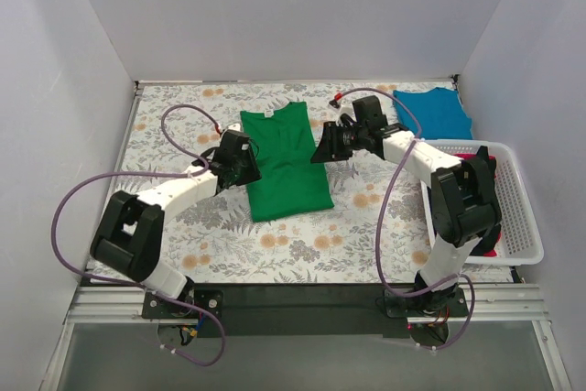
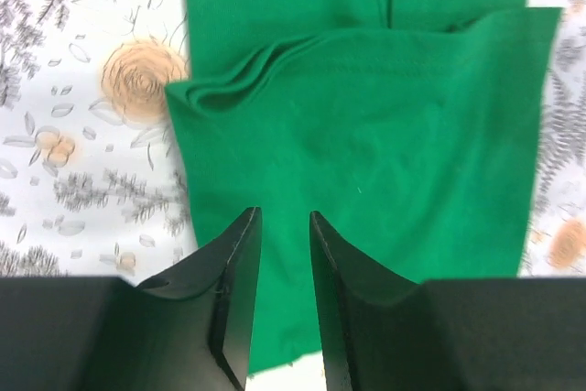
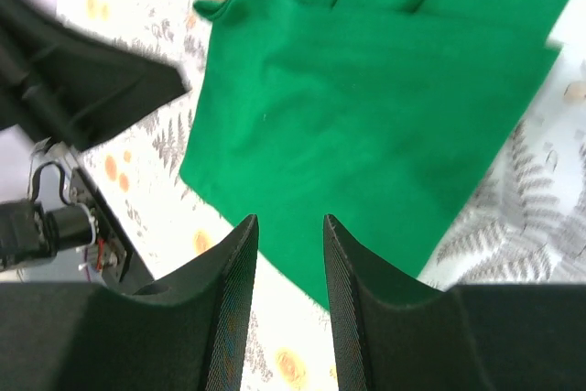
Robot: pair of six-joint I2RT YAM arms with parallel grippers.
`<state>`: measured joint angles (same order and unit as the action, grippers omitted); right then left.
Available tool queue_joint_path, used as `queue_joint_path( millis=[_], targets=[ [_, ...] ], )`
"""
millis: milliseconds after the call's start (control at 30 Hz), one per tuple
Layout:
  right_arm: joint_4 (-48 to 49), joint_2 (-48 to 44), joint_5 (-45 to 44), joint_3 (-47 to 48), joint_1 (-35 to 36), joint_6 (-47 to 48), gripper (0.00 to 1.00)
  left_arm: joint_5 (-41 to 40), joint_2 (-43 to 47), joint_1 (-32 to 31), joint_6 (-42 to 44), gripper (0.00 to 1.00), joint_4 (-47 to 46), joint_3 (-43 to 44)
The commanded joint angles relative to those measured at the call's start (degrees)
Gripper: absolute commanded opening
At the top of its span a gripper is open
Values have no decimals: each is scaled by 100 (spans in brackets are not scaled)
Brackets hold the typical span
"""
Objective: Fold and stack the t-shirts
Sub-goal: Fold the tshirt
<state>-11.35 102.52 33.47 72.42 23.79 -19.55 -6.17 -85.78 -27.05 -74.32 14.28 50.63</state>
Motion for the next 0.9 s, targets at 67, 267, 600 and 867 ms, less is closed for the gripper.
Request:
queue_joint_path(
  millis=[67,267,600,867],
  targets=[
    [309,-609,335,-588,-24,-66,41,108,-676,85,541,24,-128,588],
    [318,-865,397,-1037,-24,21,42,-94,-1457,445,814,22,-145,1202],
    [371,-786,625,-1275,-24,30,43,-16,-1847,842,683,41,267,2390],
    [836,-523,1327,-1415,3,-22,43,1002,-151,219,-398,46,207,845]
  ],
)
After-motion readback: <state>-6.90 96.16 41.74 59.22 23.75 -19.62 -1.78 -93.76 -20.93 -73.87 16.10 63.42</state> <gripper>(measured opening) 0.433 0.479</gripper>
